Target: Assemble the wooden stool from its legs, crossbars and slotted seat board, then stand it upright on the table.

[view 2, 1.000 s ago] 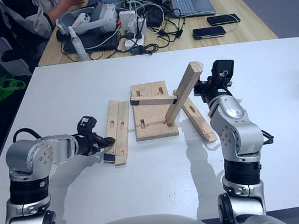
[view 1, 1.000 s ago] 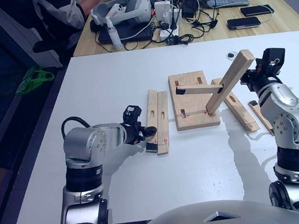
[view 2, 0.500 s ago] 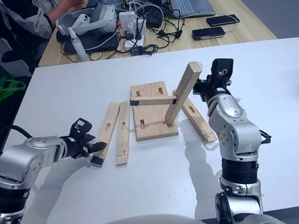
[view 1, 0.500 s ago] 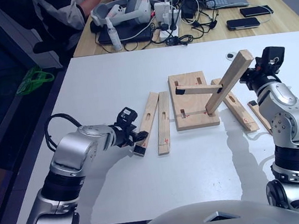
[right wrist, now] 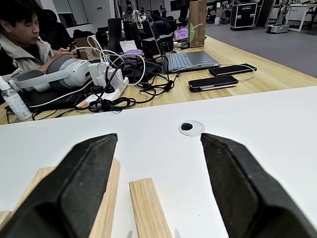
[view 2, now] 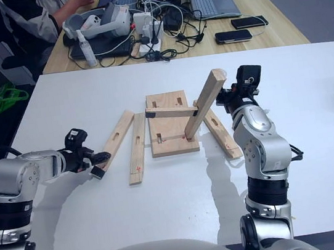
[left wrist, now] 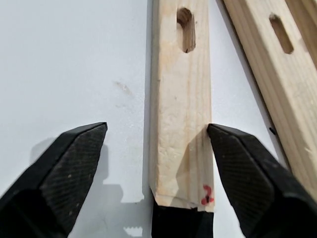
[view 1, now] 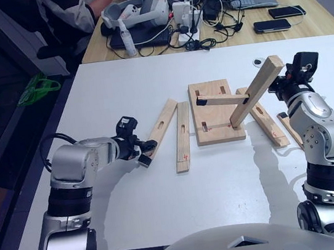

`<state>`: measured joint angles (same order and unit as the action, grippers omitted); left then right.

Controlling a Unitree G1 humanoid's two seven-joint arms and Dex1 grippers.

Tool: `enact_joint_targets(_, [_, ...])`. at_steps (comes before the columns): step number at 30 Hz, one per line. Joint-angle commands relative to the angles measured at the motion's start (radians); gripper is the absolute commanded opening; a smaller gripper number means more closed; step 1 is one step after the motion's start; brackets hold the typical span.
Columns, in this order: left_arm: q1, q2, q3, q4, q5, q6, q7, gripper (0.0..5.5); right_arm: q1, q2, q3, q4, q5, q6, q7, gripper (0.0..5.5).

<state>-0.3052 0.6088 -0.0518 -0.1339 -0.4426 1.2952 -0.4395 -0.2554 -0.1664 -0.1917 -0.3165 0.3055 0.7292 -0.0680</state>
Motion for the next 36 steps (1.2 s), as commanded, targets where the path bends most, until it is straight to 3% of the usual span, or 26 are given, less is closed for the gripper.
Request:
enact_joint_targets(1, [-0.017,-0.06,0.044,-0.01,-0.017,0.024,0.014,3.75,-0.017,-0.007,-0.002,-0.004,-0.006,0.012,0.011,3.18])
enact_joint_targets(5, [-0.016,-0.101,0.068,-0.041,-0.03,0.024,0.021,3.75,-0.015,-0.011,0.001,-0.004,-0.009,0.015,0.021,3.18])
enact_joint_targets(18, [0.028,-0.086,-0.053,-0.03,0.057,-0.037,0.025,3.75,-0.032,-0.016,0.003,0.003,-0.012,0.021,0.026,3.18])
enact_joint_targets(28, [0.063,-0.106,-0.002,-0.013,0.054,-0.03,0.031,2.21,-0.035,-0.009,0.001,0.005,-0.016,0.024,0.022,3.18])
enact_joint_targets(36, [0.012,-0.137,0.061,-0.007,0.074,-0.098,0.069,2.12,-0.052,-0.017,-0.016,0.029,-0.022,0.017,0.021,3.18])
